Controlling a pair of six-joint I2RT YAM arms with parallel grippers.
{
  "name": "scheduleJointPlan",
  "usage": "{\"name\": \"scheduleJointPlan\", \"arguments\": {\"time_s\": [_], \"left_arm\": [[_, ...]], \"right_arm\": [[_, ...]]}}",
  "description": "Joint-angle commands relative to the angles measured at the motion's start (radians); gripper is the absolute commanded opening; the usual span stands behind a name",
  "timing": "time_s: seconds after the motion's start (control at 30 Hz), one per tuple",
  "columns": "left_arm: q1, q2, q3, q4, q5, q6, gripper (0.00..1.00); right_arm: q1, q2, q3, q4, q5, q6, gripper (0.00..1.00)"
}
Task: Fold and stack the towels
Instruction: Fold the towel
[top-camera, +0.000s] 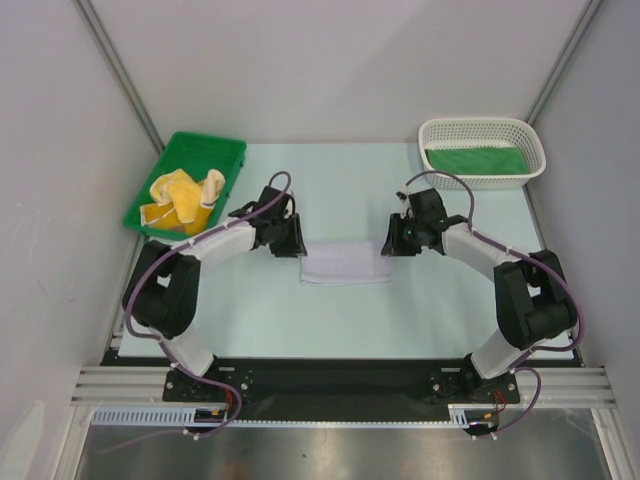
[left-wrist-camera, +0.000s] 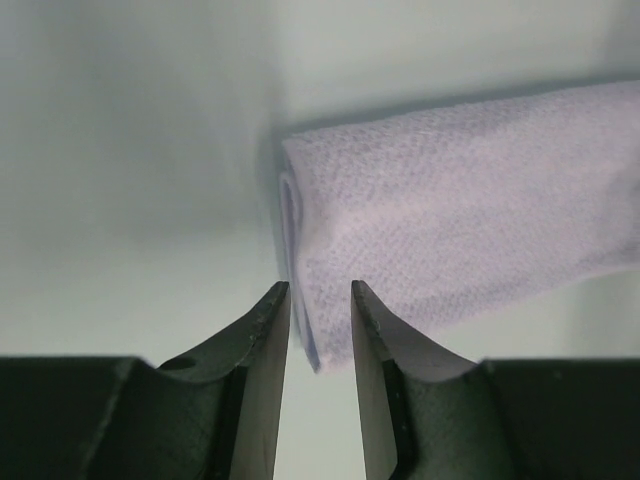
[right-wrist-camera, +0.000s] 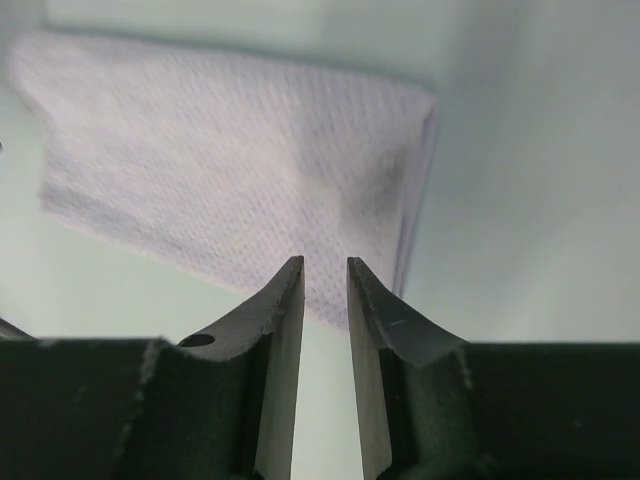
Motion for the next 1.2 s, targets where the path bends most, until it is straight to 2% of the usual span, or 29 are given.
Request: {"name": "scheduleJointPlan", "arguments": {"time_s": [0.0,0.17,0.33,0.5,0.67,0.77,0.9,1.03,1.17], "left_arm": [[-0.026,-0.109,0.003,-0.002,0.048,0.024,0.37],[-0.07,-0.125,-0.115,0.083,0.064,0.001,0.37],[-0.081,-0.064,-0.208,0.146,0.044,-0.027,0.35],[-0.092,-0.056,-0.23,0.162,0.029,-0.034,0.34],[-0.097,-0.111,-0.179,0.096,0.027,-0.025,0.35],[-0.097,-0.16,-0.113,0.036,0.039,-0.004,0.39],[-0.074,-0.209,-0.032,-0.03,0.016,0.036,0.45],[-0.014,-0.165,-0.001,0.005,0.07,0.053,0.46],[0.008,-0.064,0.025,0.057,0.081,0.067,0.45]], "right_arm": [[-0.013,0.018,0.096,0.013,0.008,-0.034,0.29],[-0.04,0.139,0.155,0.038,0.007,-0.042,0.29],[-0.052,0.232,0.187,0.066,0.016,-0.073,0.27],[-0.069,0.248,0.204,0.069,0.027,-0.111,0.28],[-0.074,0.201,0.234,0.018,0.03,-0.134,0.29],[-0.074,0.148,0.239,-0.037,-0.038,-0.134,0.36],[-0.075,0.098,0.163,-0.054,-0.096,-0.101,0.6],[-0.072,0.079,0.074,-0.007,-0.114,-0.079,0.66],[-0.072,0.104,0.052,0.023,-0.127,-0.082,0.67]]}}
